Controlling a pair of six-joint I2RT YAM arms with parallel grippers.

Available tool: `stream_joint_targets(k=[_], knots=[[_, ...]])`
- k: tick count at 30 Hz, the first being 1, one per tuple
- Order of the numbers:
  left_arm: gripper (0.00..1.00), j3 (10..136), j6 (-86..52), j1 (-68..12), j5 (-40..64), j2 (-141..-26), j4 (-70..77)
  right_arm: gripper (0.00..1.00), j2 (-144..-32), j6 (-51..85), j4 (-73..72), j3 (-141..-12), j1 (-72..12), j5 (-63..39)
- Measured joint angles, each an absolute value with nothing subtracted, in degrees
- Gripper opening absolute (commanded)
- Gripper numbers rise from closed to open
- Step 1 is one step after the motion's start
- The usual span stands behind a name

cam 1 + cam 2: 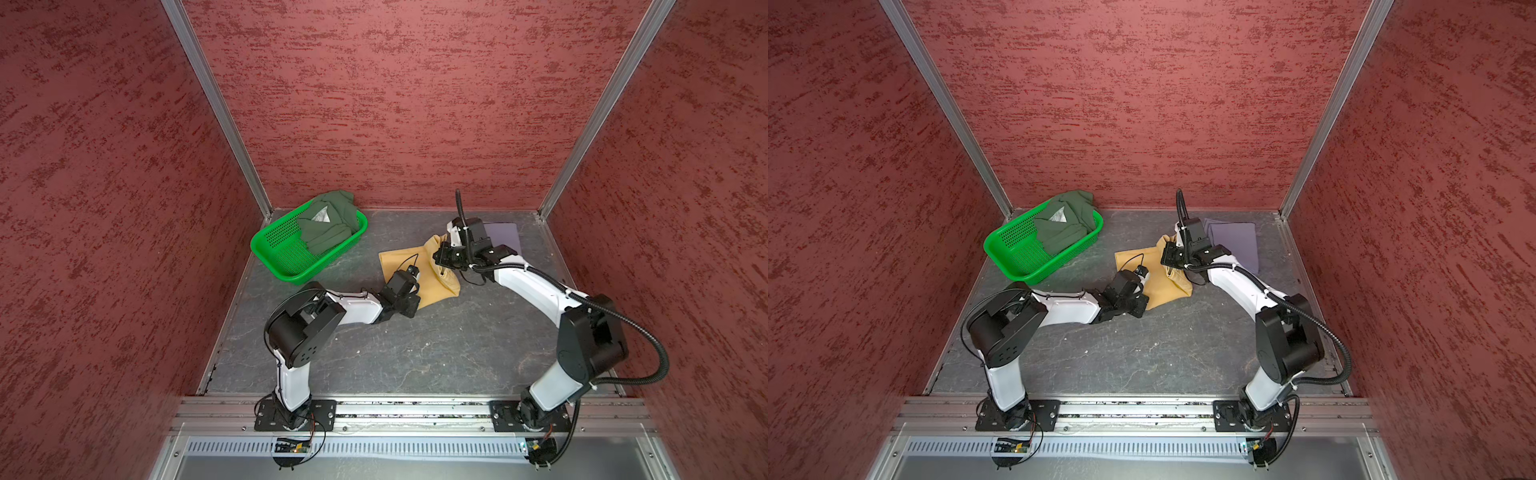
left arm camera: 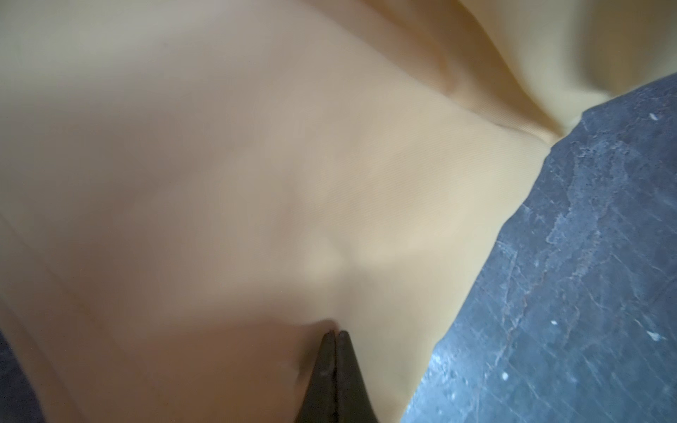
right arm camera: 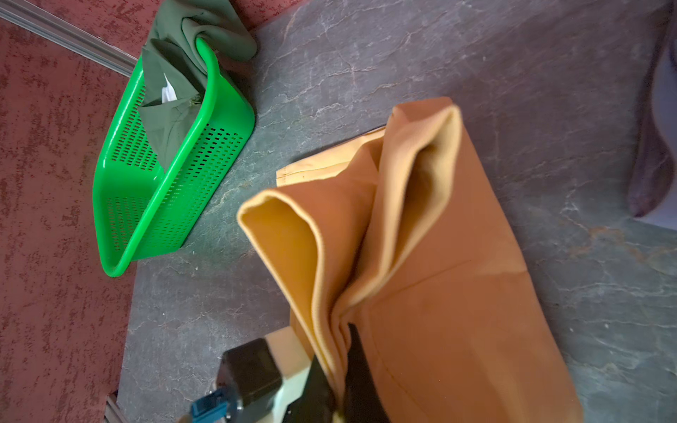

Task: Fold and stack skirts
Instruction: Fold the skirt at the top-center of the table.

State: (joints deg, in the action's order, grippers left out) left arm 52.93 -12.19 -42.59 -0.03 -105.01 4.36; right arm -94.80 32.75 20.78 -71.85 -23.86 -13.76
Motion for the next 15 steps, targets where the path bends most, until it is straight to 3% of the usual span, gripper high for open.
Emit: stream_joint_targets(k=[8, 15], knots=[[0.00, 46.65, -14.22, -35.14, 4.08, -96.36, 7.35, 0.00, -96.90, 31.48, 21.34, -74.28, -23.90, -12.14], [0.00, 43.55, -15.03, -30.79, 5.74, -96.99, 9.89, 0.00, -97.19, 30.41, 22.46, -74.63, -23.99, -10.66]])
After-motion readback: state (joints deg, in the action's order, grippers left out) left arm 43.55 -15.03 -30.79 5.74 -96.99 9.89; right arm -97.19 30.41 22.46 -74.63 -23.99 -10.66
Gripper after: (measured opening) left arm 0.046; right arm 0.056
